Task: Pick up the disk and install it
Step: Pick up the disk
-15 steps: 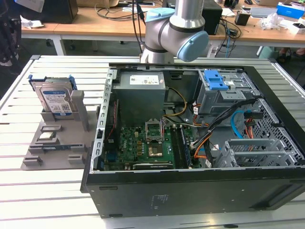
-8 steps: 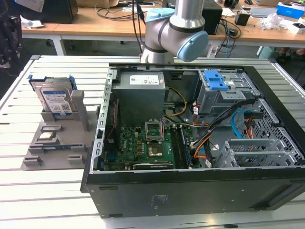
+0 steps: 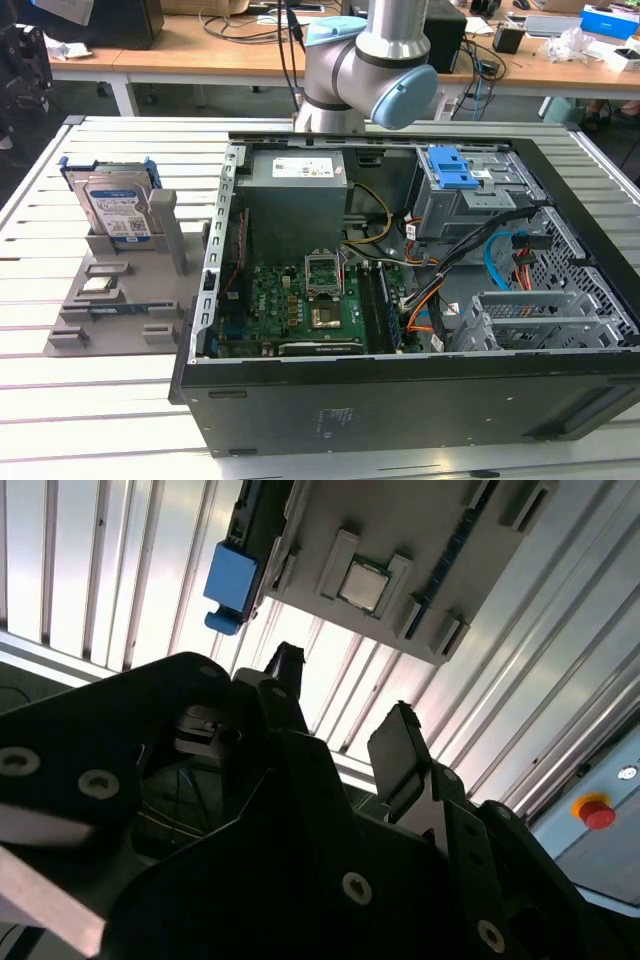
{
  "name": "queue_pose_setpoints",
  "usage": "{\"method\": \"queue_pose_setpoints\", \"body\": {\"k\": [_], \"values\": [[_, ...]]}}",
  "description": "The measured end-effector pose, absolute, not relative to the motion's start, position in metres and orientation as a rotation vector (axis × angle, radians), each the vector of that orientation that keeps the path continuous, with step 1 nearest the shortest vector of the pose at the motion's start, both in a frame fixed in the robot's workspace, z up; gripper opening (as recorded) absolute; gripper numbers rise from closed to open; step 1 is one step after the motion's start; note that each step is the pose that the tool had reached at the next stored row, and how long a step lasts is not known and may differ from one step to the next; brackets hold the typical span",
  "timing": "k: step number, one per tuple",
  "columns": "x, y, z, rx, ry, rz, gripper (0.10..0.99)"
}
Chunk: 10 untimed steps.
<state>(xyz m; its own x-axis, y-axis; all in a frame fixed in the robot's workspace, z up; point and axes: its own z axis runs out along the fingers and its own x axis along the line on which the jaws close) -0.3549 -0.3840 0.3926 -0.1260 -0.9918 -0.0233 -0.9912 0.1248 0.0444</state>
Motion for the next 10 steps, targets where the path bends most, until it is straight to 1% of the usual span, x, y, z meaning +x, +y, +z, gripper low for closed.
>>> {"method": "queue_pose_setpoints", "body": {"k": [10], "values": [[-0.354,-0.362,0.393,2.069,-2.347,-0.076,0.541]]}}
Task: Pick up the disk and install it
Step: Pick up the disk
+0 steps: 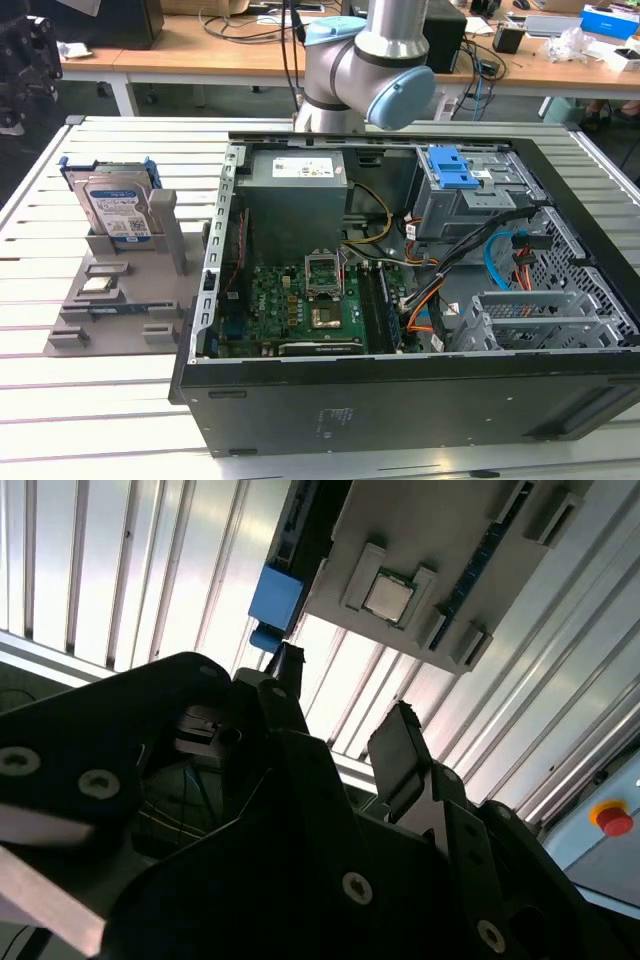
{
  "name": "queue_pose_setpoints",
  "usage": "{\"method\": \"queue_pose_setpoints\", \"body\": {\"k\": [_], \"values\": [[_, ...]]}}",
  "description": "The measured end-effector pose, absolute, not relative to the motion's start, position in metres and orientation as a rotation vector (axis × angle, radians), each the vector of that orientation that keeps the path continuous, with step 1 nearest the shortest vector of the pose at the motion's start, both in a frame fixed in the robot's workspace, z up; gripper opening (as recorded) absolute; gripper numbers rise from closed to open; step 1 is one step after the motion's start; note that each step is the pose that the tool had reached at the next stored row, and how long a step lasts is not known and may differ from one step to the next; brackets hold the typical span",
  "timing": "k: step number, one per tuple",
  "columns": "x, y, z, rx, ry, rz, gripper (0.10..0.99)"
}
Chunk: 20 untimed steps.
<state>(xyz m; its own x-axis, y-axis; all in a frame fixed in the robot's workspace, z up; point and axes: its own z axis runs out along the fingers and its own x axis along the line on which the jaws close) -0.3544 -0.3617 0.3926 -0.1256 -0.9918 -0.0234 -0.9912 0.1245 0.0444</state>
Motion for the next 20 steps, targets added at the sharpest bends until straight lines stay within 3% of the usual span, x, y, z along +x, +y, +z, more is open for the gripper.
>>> {"method": "queue_pose_setpoints", "body": {"k": [20], "values": [[-0.354,-0.344,0.388,2.081,-2.336,-0.076,0.541]]}}
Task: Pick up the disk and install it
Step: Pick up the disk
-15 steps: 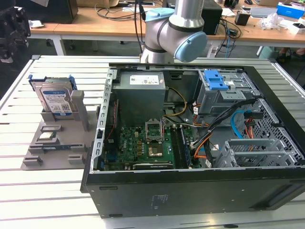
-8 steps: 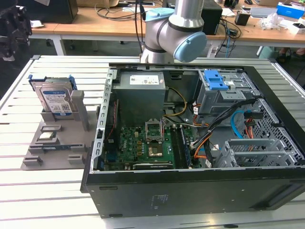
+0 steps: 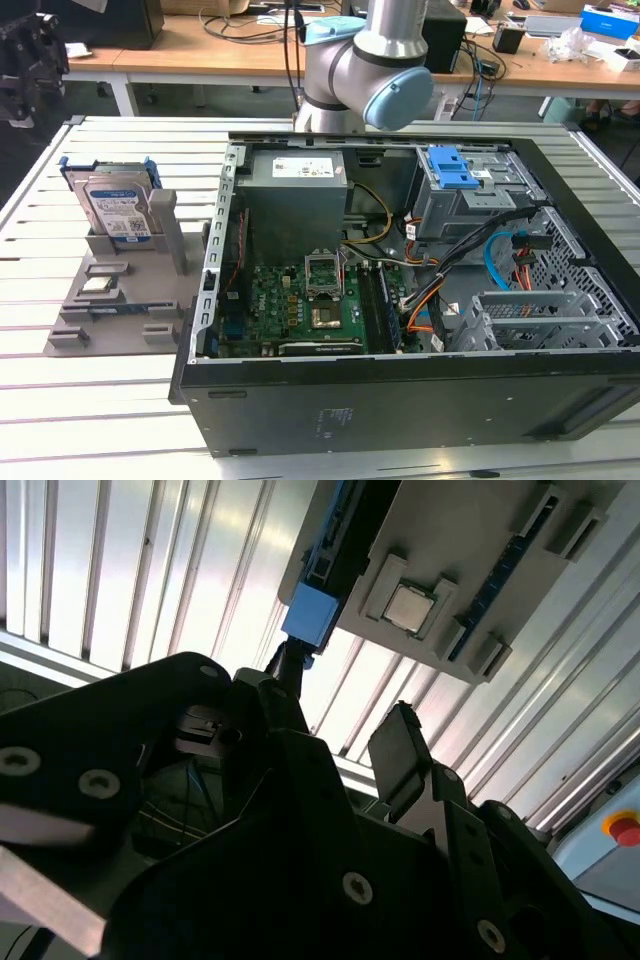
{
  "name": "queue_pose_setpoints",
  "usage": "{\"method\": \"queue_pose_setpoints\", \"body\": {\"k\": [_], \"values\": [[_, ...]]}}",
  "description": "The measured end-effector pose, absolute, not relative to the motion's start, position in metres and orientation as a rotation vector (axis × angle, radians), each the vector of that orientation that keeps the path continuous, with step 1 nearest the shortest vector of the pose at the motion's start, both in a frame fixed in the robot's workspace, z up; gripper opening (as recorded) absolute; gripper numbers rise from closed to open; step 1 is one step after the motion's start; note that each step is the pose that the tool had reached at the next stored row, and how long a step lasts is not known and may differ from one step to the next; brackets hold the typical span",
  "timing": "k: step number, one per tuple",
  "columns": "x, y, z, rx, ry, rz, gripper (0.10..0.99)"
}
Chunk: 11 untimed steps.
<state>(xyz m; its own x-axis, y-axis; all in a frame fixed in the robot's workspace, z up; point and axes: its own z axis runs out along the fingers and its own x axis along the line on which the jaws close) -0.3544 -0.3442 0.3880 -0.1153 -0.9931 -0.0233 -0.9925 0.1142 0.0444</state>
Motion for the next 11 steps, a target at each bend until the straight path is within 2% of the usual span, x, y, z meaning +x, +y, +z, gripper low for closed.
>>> {"method": "queue_pose_setpoints", "body": {"k": [11], "values": [[-0.353,-0.343,0.372,2.134,-2.283,-0.071,0.541]]}}
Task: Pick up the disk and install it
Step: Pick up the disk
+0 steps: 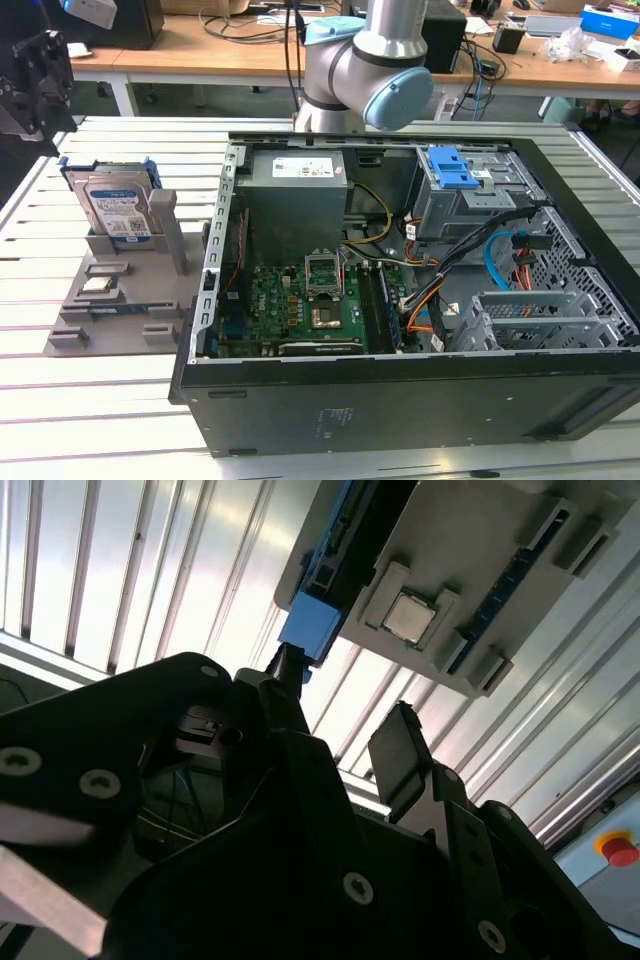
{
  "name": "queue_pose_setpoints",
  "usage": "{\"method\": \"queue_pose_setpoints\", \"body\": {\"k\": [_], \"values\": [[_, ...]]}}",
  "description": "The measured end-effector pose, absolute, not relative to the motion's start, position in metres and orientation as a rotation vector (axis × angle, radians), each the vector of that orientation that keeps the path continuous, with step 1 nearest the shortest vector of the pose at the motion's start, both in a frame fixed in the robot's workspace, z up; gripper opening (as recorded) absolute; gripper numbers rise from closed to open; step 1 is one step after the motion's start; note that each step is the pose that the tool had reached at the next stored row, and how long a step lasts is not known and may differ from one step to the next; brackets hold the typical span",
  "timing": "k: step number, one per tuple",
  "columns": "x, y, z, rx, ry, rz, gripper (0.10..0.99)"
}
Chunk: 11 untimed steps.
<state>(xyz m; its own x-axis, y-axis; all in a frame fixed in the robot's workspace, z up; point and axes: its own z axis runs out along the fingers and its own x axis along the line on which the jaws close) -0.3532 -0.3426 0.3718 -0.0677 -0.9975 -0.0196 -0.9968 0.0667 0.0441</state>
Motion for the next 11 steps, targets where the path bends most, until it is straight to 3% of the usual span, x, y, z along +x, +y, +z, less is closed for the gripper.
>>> {"method": "queue_pose_setpoints", "body": {"k": [11], "values": [[-0.351,-0.323,0.360,2.151,-2.266,-0.071,0.541]]}}
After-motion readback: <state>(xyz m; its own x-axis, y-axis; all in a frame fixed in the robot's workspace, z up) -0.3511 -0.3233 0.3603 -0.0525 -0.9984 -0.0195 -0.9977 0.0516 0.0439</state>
